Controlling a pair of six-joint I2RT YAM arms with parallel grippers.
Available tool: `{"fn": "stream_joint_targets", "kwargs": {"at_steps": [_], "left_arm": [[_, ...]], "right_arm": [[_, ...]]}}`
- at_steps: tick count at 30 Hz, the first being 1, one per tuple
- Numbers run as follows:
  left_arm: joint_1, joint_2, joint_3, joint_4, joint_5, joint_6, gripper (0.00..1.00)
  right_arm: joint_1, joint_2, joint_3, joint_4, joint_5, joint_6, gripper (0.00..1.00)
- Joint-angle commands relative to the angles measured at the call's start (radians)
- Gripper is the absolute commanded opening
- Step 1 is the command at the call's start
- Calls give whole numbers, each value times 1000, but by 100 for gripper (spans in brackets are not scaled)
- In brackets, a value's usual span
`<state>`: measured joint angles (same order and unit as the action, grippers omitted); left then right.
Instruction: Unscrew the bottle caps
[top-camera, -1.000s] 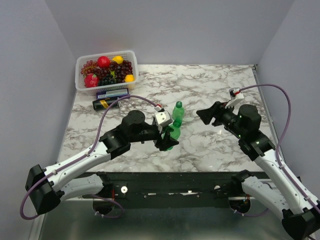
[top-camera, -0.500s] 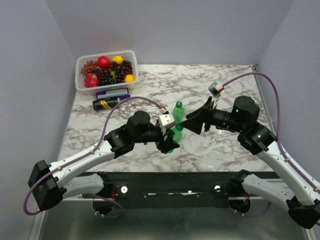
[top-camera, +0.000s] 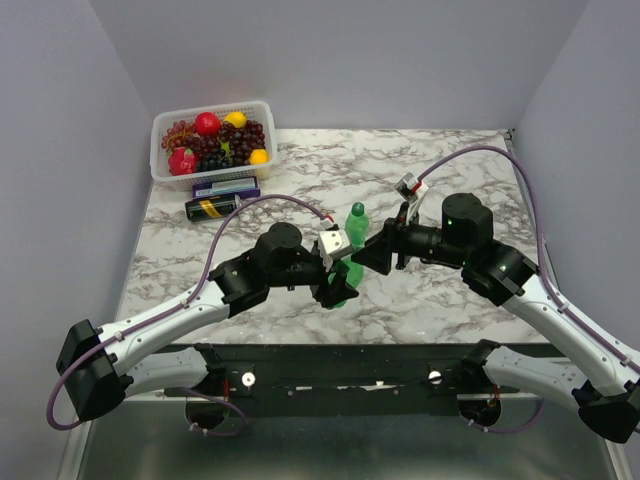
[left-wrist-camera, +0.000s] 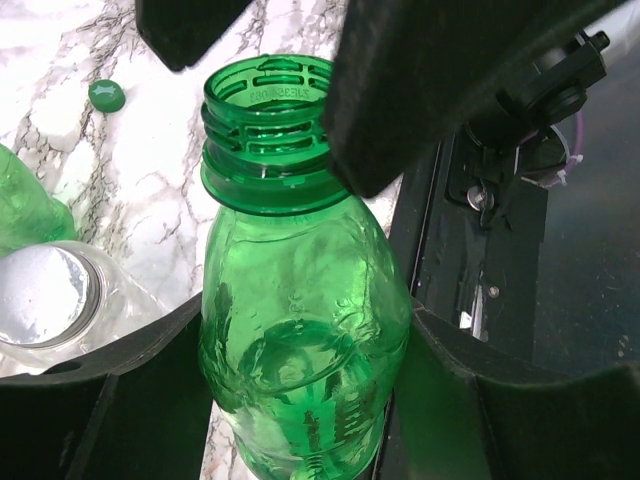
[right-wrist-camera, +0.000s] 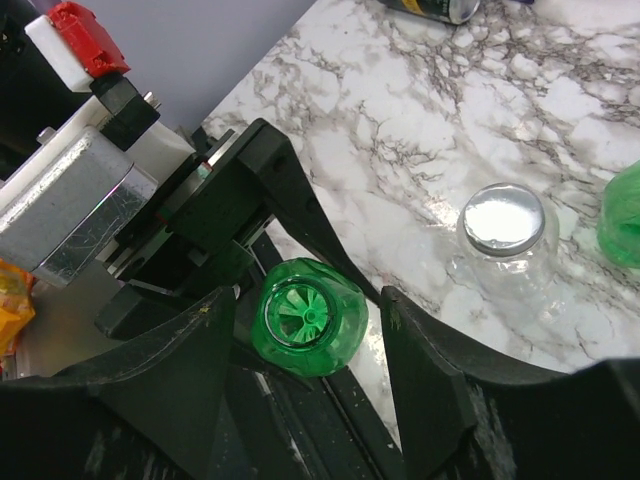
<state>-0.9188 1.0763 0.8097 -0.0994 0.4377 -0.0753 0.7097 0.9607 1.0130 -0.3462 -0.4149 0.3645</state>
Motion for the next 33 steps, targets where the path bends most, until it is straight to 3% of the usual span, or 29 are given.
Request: {"fn": "stream_joint_targets", "kwargs": {"at_steps": [1, 8, 10, 11, 15, 16, 17, 19, 20, 22, 23, 25, 29, 33], "left_arm": [[-6, -10, 34, 18, -7, 11, 1], [-6, -10, 34, 17, -16, 11, 1], [-6, -10, 36, 17, -17, 12, 1], [-8, -10, 36, 15, -19, 12, 1], [-6, -13, 36, 13, -37, 9, 4], [-6, -15, 36, 13, -42, 6, 9], [-6, -15, 37, 13, -50, 6, 24], [-6, -19, 34, 13, -54, 6, 36], [-6, -22, 34, 15, -57, 6, 50], [-6, -27, 32, 15, -60, 5, 61], [-6, -27, 31, 17, -60, 3, 74], [-6, -32, 29, 20, -63, 0, 87], [-6, -45, 25, 26, -83, -7, 99], [-6, -62, 25, 26, -96, -9, 99]], "right_arm": [[31, 21, -5, -5, -5, -24, 67], [59, 38, -7, -5, 4, -27, 54], [62, 36, -10, -5, 11, -29, 41], [63, 36, -11, -4, 13, -29, 28], [65, 35, -14, -4, 25, -30, 2], [65, 29, -19, -2, 43, -32, 1], [65, 24, -24, -2, 56, -33, 1], [65, 15, -30, -2, 97, -32, 1], [65, 1, -34, -4, 109, -30, 1], [65, -16, -39, -2, 145, -29, 1], [63, -31, -40, -5, 157, -27, 1], [65, -49, -39, -20, 191, -29, 1], [65, -80, -19, -82, 269, -48, 1], [65, -103, -8, -140, 343, -68, 1]]}}
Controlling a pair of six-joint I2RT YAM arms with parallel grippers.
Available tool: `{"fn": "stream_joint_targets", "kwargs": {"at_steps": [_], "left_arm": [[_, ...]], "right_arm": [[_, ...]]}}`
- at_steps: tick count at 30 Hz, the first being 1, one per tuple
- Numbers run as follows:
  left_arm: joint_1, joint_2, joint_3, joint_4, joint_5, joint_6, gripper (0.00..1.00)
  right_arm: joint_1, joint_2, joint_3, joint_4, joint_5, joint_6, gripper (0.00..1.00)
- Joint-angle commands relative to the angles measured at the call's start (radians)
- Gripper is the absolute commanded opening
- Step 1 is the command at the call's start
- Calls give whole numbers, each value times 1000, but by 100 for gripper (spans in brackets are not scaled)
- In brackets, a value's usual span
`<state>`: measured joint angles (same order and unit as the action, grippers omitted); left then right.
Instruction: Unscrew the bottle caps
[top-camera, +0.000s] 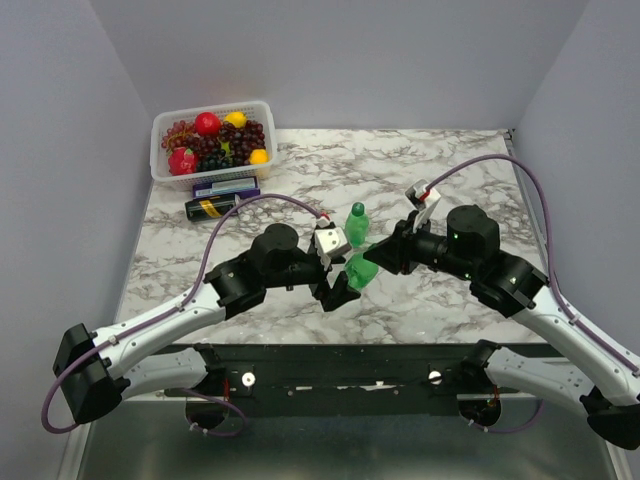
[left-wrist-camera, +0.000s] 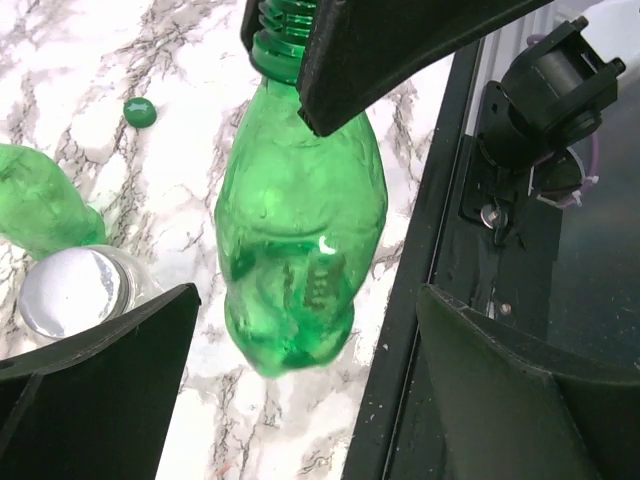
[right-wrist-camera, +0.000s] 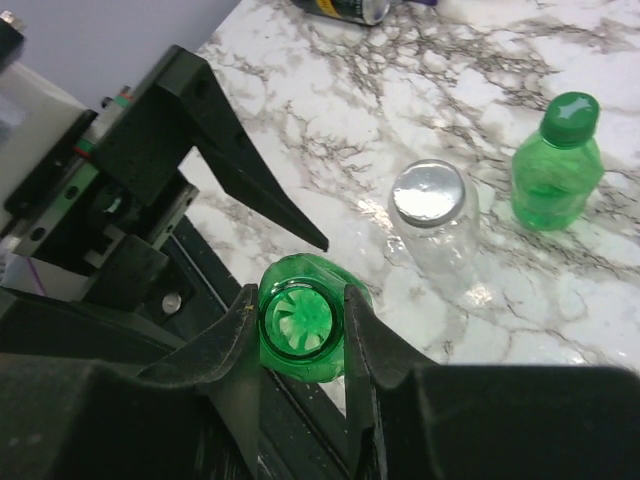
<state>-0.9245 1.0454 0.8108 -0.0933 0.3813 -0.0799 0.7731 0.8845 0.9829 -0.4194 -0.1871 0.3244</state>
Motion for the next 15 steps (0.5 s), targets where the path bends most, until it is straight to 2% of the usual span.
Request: {"fn": "stream_joint_targets", "kwargs": {"at_steps": [1, 7, 8, 10, 15], "left_arm": [[0, -36, 21, 24, -47, -6, 99], [0, -79, 2, 46, -94, -6, 99], [0, -82, 2, 46, -107, -6, 99], [0, -87, 1, 41, -123, -8, 99], [0, -90, -1, 40, -139, -6, 99]], "right_arm": [[0, -38, 33, -96, 135, -33, 1], [-1, -67, 80, -200, 431, -59, 1], [-6, -58, 89, -203, 534, -62, 1], [-29, -29, 95, -193, 615, -71, 1], [-192, 117, 97, -41, 566, -137, 1]]}}
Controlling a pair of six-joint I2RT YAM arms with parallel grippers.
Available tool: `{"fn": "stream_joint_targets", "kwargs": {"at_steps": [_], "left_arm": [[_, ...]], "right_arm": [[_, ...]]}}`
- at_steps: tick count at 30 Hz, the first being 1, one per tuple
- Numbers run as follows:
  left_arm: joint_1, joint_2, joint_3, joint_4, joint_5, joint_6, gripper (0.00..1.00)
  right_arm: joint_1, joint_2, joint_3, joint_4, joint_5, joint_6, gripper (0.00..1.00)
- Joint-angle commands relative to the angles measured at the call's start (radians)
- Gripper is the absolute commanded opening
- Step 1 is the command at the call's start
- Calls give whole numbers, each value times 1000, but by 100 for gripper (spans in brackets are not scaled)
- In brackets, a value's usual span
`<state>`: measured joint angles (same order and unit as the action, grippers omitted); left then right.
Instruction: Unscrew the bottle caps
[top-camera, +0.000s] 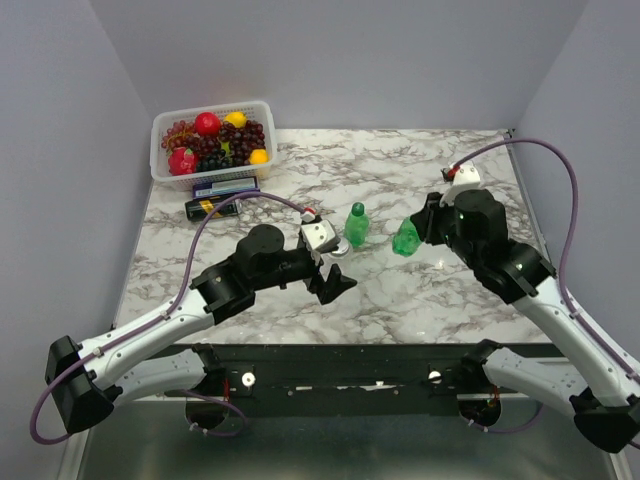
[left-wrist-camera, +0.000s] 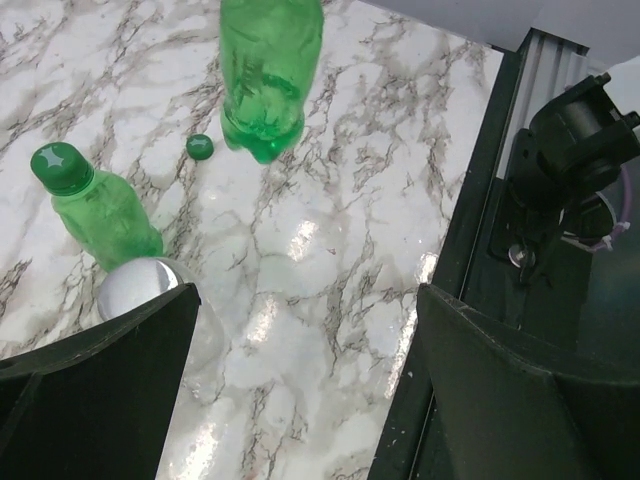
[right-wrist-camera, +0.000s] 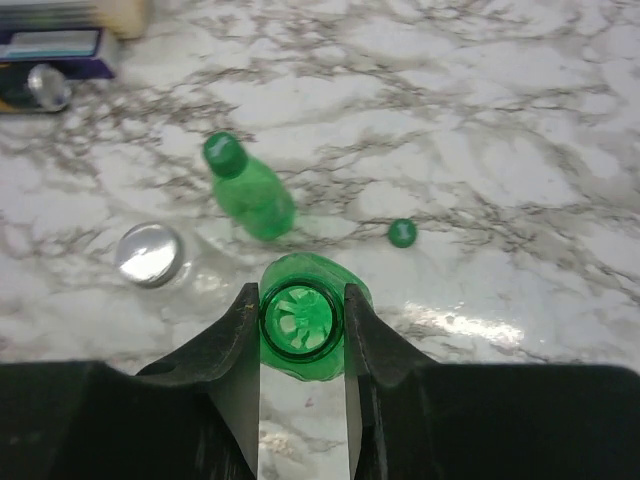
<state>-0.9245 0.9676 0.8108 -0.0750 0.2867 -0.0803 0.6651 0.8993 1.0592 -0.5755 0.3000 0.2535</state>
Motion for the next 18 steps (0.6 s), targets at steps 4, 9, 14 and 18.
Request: {"fn": "stream_joint_targets", "kwargs": {"at_steps": [4, 9, 14, 18], "left_arm": [[0, -6, 4, 11, -46, -4, 99], [0, -1, 7, 11, -37, -3, 99], [0, 0, 10, 6, -32, -4, 99], [0, 2, 11, 1, -32, 1, 99]], "right_arm": [[-114, 231, 42, 271, 151, -124, 1], [-165, 340, 44, 416, 177, -166, 1], [-229, 440, 51, 511, 108, -171, 1], [-263, 521, 65, 536, 56, -158, 1]]}}
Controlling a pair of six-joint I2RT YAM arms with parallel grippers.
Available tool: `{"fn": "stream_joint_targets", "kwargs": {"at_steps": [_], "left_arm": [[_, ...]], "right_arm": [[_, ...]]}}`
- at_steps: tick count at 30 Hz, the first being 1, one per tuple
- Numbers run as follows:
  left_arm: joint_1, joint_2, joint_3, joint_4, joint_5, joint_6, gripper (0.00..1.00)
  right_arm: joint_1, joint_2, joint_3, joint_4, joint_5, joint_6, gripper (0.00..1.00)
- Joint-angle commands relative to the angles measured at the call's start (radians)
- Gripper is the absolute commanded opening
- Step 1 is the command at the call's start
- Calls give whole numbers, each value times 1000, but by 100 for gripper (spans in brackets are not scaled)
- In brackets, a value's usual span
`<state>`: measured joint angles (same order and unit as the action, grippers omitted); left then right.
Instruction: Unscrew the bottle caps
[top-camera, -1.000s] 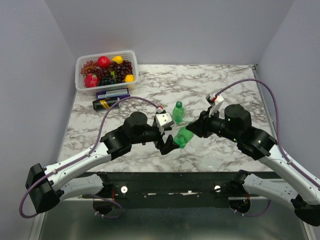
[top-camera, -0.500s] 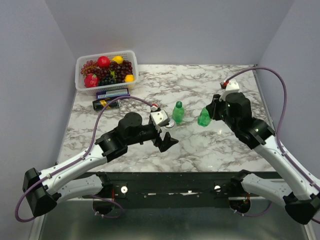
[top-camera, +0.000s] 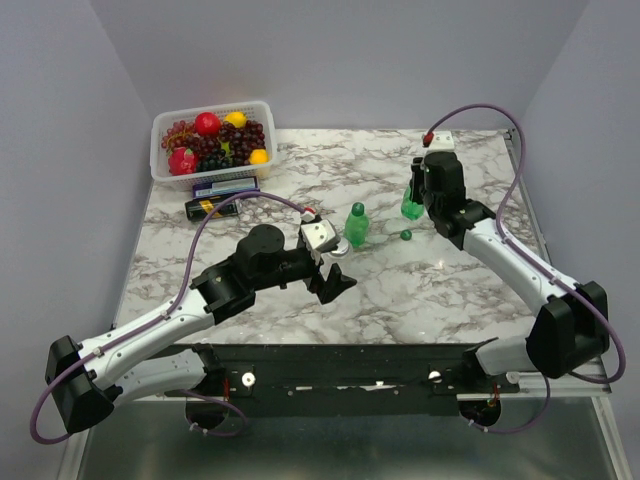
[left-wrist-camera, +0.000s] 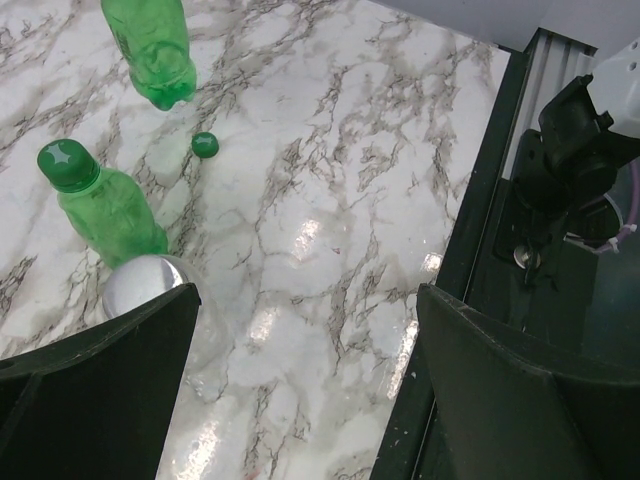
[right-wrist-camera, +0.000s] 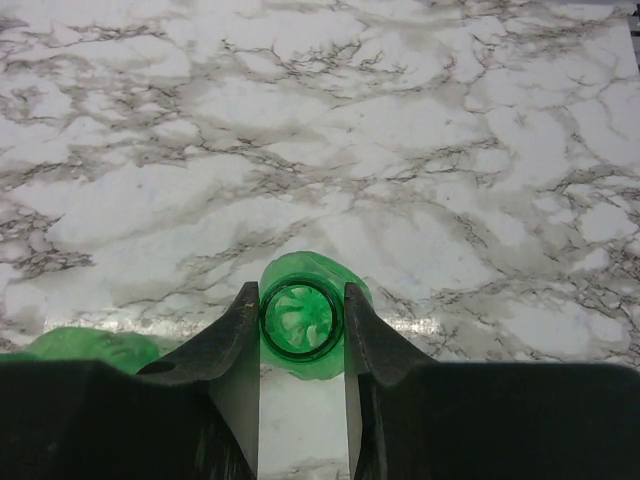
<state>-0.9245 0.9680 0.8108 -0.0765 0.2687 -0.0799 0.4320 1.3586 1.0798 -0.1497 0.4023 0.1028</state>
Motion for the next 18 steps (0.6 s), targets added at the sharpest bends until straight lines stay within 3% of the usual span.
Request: {"fn": "stream_joint_targets", "kwargs": {"at_steps": [1, 18], "left_arm": [[0, 1, 13, 3, -16, 0, 99], [0, 23, 13, 3, -3, 5, 99]], "right_arm": [[-36, 74, 43, 122, -55, -3, 1], [-78, 201, -15, 240, -105, 46, 1]]}}
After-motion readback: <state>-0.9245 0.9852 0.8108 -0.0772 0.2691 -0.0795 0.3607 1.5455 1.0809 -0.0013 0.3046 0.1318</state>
